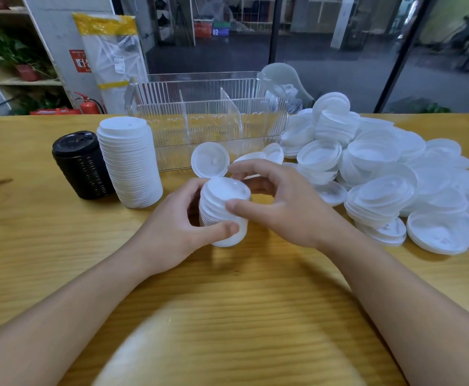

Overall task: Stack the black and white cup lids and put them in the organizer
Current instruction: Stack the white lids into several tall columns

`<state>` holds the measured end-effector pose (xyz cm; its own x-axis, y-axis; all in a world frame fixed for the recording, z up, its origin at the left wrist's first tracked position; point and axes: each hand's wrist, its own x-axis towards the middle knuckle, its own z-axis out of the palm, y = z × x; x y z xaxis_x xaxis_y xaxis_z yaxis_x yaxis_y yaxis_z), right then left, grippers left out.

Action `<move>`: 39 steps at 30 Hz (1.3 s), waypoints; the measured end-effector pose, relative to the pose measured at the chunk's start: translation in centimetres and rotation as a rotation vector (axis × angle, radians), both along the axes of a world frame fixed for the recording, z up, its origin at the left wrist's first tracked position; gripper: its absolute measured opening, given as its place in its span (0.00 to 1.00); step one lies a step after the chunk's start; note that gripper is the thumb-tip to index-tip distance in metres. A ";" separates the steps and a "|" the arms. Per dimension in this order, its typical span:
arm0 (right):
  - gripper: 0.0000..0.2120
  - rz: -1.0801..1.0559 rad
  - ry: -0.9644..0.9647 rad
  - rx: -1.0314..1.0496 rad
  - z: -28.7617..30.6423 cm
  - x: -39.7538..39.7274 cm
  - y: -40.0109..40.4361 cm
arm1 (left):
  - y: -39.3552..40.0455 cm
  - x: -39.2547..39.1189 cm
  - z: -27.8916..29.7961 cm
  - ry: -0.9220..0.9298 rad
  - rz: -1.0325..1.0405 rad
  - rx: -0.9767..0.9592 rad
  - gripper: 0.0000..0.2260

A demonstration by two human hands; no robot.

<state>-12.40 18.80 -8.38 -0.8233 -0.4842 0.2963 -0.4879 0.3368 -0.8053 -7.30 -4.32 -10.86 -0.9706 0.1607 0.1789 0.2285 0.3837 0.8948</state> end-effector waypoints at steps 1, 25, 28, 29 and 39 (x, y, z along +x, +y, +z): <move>0.28 0.003 0.012 0.016 0.0 0.0 0.0 | 0.0 0.0 0.0 0.000 0.004 0.001 0.31; 0.26 0.006 0.038 -0.032 -0.5 -0.1 0.0 | -0.3 -0.2 -0.1 -0.023 0.011 -0.012 0.28; 0.27 -0.007 0.050 -0.027 -0.5 -0.1 -0.1 | -0.2 -0.1 0.0 -0.021 0.014 -0.011 0.29; 0.27 -0.009 0.053 -0.026 -0.5 -0.1 -0.1 | -0.2 -0.1 0.0 -0.020 0.014 -0.005 0.29; 0.28 -0.024 0.071 -0.014 -0.5 0.1 -0.2 | -0.2 -0.2 0.0 -0.017 0.003 0.009 0.31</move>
<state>-12.32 18.60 -8.89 -0.8111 -0.4603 0.3609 -0.5360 0.3381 -0.7735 -7.47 -4.53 -10.85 -0.9740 0.1561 0.1641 0.2123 0.3758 0.9021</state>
